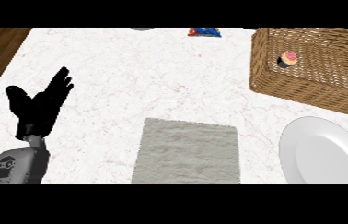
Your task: Pick the cupcake from the placemat and place it in the basket
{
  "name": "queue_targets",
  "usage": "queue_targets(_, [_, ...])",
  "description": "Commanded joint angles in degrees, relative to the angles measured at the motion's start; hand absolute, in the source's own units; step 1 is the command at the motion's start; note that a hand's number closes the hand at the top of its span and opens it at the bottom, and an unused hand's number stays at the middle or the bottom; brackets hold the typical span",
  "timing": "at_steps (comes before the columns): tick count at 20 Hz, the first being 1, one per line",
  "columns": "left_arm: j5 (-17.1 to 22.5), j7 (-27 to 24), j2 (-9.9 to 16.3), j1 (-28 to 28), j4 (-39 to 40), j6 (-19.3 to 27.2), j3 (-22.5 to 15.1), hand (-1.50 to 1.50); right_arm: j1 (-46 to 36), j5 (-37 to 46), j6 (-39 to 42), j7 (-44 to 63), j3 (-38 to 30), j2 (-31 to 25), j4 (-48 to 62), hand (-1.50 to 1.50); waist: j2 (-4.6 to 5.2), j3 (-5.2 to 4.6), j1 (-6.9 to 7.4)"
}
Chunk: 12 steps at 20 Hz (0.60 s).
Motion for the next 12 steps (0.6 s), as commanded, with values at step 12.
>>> queue_targets(12, [1.1, 1.2, 1.3, -1.2, 0.6, -0.8, 1.8, 0.00, 15.5, -21.2, 27.9, -6.5, -18.8, -21.6, 11.3, -1.50, 0.06, 0.02, -0.95])
